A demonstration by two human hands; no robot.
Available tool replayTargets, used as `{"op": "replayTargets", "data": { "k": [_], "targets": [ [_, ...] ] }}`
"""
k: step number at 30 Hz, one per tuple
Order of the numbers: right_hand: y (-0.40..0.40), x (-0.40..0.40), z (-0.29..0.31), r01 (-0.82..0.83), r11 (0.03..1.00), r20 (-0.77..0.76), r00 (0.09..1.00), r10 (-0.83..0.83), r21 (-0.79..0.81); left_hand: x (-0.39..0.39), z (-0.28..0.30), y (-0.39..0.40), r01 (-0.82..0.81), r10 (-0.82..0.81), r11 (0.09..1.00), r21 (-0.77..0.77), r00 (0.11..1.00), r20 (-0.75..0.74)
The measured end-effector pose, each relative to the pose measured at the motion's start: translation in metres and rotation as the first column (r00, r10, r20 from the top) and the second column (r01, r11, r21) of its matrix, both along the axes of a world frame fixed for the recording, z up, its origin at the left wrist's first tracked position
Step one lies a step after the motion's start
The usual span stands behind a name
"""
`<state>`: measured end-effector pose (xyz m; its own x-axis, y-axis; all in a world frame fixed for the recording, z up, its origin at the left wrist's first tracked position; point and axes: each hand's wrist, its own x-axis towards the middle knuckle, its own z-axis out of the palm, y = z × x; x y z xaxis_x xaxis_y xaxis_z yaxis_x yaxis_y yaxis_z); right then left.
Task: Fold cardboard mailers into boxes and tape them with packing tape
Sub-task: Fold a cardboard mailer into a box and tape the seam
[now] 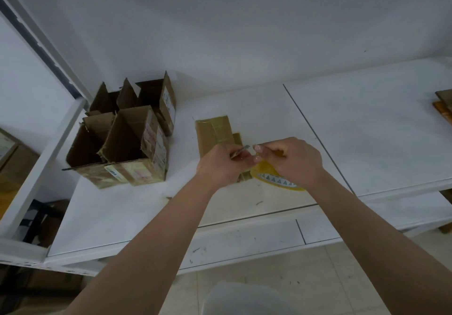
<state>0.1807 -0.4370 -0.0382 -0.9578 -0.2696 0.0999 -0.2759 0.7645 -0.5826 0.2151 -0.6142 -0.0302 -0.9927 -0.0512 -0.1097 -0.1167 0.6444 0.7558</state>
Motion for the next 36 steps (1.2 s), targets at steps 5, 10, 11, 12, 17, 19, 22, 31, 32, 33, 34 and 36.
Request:
{"op": "replayTargets", "data": {
  "k": [5, 10, 11, 12, 17, 19, 22, 31, 32, 33, 34, 36],
  "targets": [
    [-0.010, 0.007, -0.007, 0.093, 0.995, -0.272, 0.959, -0.081, 0.029, -0.003, 0.000, 0.000, 0.003, -0.007, 0.993, 0.114, 0.999, 0.033],
    [-0.024, 0.009, -0.009, 0.126, 0.992, -0.566, 0.819, -0.096, 0.014, -0.005, 0.003, -0.003, 0.034, -0.043, 0.979, 0.201, 0.998, 0.042],
    [-0.026, 0.008, -0.009, 0.128, 0.992, -0.598, 0.795, -0.100, 0.005, -0.005, 0.003, -0.004, 0.035, -0.046, 0.975, 0.221, 0.998, 0.042],
    [-0.028, 0.007, -0.010, 0.127, 0.992, -0.617, 0.779, -0.107, -0.012, -0.005, 0.003, -0.006, 0.032, -0.043, 0.970, 0.240, 0.998, 0.039],
    [-0.016, -0.004, -0.015, 0.218, 0.976, -0.602, 0.779, -0.176, -0.003, -0.001, 0.006, -0.007, -0.016, 0.007, 0.959, 0.284, 0.999, 0.034],
    [-0.006, -0.007, -0.023, 0.256, 0.966, -0.603, 0.775, -0.189, 0.026, -0.001, 0.005, -0.010, -0.077, 0.079, 0.952, 0.296, 0.997, 0.005],
    [0.013, -0.010, -0.042, 0.304, 0.942, -0.502, 0.842, -0.196, 0.142, -0.001, 0.006, -0.021, -0.168, 0.183, 0.935, 0.313, 0.983, -0.019],
    [-0.022, 0.017, -0.032, -0.047, 0.996, -0.341, 0.940, 0.019, -0.074, 0.002, 0.005, -0.025, -0.172, 0.225, 0.902, 0.397, 0.970, -0.090],
    [-0.031, 0.022, -0.026, -0.169, 0.975, -0.332, 0.936, 0.114, -0.143, 0.002, 0.004, -0.026, -0.170, 0.227, 0.897, 0.407, 0.969, -0.095],
    [-0.040, 0.026, -0.023, -0.242, 0.955, -0.301, 0.936, 0.183, -0.171, 0.002, 0.003, -0.026, -0.170, 0.230, 0.893, 0.417, 0.969, -0.096],
    [-0.046, 0.029, -0.022, -0.271, 0.947, -0.255, 0.941, 0.223, -0.170, 0.002, 0.003, -0.027, -0.174, 0.237, 0.884, 0.434, 0.967, -0.094],
    [-0.052, 0.030, -0.026, -0.265, 0.953, -0.235, 0.945, 0.226, -0.147, 0.005, 0.002, -0.032, -0.188, 0.267, 0.831, 0.523, 0.960, -0.080]
  ]
}}
